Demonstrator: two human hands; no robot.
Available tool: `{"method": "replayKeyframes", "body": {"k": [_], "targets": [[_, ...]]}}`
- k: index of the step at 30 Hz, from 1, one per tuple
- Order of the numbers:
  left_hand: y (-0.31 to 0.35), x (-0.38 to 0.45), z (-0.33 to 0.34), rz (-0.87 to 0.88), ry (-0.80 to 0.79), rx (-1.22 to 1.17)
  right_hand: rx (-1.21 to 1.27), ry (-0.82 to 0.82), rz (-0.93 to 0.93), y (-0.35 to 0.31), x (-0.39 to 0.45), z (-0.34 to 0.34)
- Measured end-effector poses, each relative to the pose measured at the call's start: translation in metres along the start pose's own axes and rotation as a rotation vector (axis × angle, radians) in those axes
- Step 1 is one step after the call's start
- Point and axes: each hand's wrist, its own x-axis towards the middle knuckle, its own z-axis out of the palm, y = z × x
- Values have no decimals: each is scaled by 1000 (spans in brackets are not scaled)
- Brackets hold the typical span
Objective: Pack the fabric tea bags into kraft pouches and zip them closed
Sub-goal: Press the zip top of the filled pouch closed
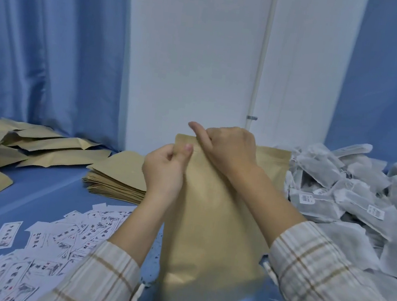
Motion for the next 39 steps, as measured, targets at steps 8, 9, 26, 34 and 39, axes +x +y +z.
{"method": "replayKeyframes", "body": {"k": [8,9,26,34,39], "targets": [[-5,7,-14,-101,-5,-248,71,-61,64,28,-3,2],[-5,8,-15,-90,-12,-237,55,-67,77,32,-4,1],[-1,13,-22,-57,-47,-153,53,-348,219,74,0,-12],[4,1,1,4,-50,117,-2,-126,33,-34,17,1],[-4,3,-5,81,-72,173,66,-194,122,-33,14,8]]}}
